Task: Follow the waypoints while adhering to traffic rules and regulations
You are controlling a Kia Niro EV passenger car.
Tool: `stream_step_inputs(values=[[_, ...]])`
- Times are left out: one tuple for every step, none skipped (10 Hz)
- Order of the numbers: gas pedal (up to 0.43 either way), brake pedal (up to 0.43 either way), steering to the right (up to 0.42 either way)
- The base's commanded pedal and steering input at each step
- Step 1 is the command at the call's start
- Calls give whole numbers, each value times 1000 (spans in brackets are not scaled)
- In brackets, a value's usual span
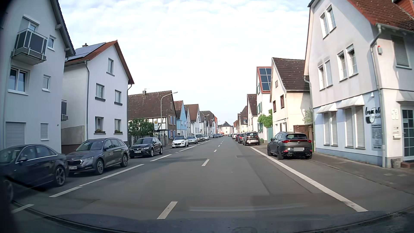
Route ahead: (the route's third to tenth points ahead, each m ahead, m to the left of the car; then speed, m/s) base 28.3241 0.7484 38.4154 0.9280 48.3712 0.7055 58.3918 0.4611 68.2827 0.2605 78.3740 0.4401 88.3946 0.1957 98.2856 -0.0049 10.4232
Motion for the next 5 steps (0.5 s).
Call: stream_step_inputs(values=[[98,0,-5],[98,0,-5],[98,0,-5],[98,0,-4],[98,0,-4]])
